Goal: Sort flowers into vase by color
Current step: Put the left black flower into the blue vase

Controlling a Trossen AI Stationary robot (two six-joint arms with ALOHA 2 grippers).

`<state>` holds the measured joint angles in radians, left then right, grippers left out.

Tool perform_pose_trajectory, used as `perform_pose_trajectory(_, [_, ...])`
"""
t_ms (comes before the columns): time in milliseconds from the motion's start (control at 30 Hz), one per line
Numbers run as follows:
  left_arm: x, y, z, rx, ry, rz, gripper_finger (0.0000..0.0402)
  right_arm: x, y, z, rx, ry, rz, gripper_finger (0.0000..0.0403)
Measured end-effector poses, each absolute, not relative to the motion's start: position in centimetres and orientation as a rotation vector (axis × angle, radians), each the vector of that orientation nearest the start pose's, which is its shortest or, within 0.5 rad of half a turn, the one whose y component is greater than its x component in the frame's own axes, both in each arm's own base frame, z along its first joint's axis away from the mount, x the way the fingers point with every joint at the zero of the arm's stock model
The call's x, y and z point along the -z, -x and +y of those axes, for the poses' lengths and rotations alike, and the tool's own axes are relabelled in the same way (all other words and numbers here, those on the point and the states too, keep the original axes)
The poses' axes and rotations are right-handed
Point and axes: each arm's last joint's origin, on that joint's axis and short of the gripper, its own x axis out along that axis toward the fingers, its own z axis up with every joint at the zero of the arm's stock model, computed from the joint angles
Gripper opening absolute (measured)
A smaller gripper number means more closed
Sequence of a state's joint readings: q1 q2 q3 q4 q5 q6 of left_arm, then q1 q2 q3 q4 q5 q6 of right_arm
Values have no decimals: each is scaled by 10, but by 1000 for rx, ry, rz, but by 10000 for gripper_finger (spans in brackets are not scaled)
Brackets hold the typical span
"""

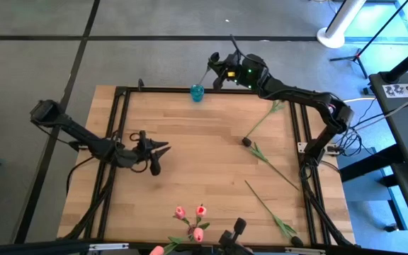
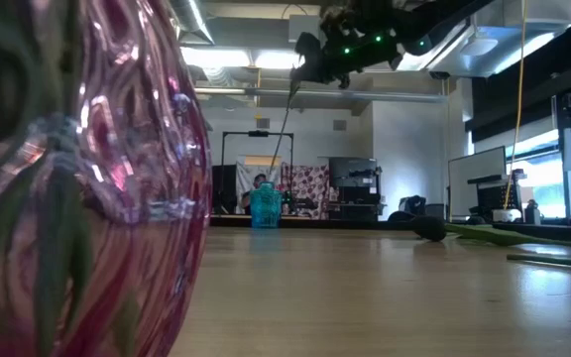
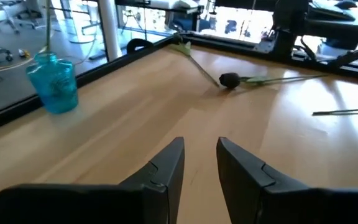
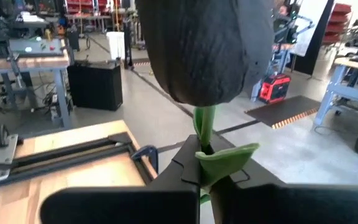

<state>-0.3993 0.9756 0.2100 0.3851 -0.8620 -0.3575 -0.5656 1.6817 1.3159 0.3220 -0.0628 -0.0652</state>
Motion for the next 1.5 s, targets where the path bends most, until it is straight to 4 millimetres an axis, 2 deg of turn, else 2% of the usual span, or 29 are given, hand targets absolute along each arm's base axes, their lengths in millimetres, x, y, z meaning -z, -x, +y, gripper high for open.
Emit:
perform_pose_trajectory(333, [-179, -183, 0, -423, 99, 143, 92, -304, -347, -218, 509, 20, 128, 24])
perform_pose_trajectory(433, [-184, -184, 10, -392, 119, 97, 92, -299, -348, -220, 516, 13, 144, 48])
perform_pose_trajectory(533, [-188, -185, 15, -369, 123, 50, 92, -297, -350, -220, 514, 6, 148, 90])
perform_pose_trajectory(800, [-192, -186, 12, -301, 118, 18, 112, -302, -347, -219, 550, -22, 188, 235])
perform_pose_trajectory(1000, [-192, -186, 8, -277, 115, 21, 110, -323, -345, -217, 543, -42, 324, 305])
perform_pose_trajectory(1133, [-192, -186, 4, -261, 114, 24, 113, -334, -343, -216, 537, -56, 391, 320])
perform_pose_trajectory(1367, [-190, -185, -3, -277, 107, 46, 113, -350, -340, -216, 583, -36, 404, 316])
perform_pose_trajectory(1500, [-188, -185, -11, -257, 101, 67, 111, -360, -332, -213, 649, -2, 399, 315])
